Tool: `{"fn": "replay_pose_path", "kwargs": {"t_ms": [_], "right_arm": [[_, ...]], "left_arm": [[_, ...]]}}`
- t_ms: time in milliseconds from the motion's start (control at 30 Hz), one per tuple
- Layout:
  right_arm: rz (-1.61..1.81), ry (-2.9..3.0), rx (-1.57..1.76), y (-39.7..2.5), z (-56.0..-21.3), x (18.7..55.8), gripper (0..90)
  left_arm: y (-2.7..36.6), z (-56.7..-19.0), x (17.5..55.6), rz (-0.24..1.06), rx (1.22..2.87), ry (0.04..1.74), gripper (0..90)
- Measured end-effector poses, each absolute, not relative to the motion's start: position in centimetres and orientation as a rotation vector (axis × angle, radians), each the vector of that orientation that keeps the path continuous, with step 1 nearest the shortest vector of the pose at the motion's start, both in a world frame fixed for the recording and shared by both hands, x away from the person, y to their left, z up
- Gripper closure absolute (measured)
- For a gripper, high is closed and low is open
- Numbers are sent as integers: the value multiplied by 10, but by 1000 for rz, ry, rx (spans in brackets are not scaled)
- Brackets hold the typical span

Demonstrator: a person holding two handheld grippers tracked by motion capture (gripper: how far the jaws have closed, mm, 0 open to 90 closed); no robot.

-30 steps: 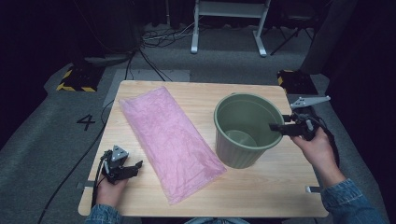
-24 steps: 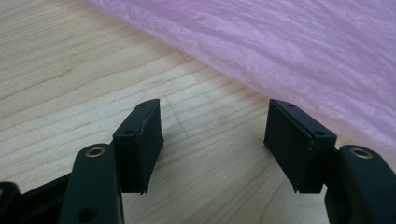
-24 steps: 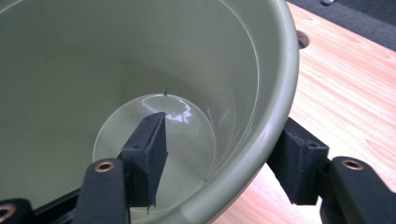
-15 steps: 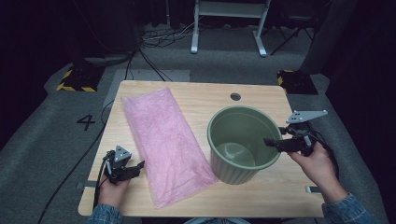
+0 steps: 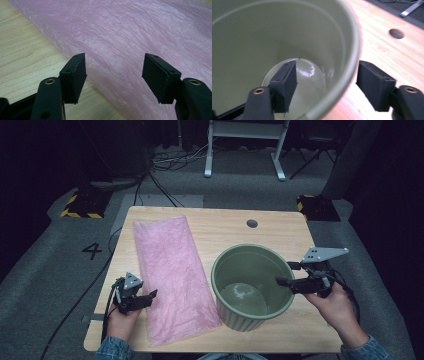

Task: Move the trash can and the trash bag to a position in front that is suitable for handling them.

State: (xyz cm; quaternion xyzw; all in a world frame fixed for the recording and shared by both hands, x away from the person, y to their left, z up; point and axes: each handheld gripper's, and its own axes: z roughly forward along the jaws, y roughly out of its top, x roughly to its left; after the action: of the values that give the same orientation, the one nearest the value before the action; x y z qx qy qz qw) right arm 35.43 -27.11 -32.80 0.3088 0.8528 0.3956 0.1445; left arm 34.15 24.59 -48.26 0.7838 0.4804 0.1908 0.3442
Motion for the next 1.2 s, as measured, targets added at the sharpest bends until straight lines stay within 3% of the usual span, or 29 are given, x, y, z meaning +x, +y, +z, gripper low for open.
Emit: {"fn": "replay_pose_path", "kwargs": {"t_ms": [167,467,700,967,1033,1133,1167,1200], "right_arm": [[1187,2351,869,-285,-308,350,296],[1176,2269,956,-316,-315,348,295],[1165,2248,1055,-338,-344,353,295],[1116,2303,1178,-339,-401,363,295],[1110,2318,1204,-337,-412,364,294],[1101,2324,1217,-336,-422,366,295],[1089,2331,1226,-335,-426,367,294],[1088,2341,1237,-335,-435,369,296]], "left_arm": [[248,-482,356,472,2056,1309,337],[251,-483,376,456,2082,1387,325],[247,-484,397,479,2128,1445,323],[243,-487,401,457,2129,1450,306],[241,-486,400,454,2140,1435,349],[237,-484,399,449,2151,1416,519],[235,-484,398,450,2145,1411,519],[235,-484,398,459,2142,1411,598]]}}
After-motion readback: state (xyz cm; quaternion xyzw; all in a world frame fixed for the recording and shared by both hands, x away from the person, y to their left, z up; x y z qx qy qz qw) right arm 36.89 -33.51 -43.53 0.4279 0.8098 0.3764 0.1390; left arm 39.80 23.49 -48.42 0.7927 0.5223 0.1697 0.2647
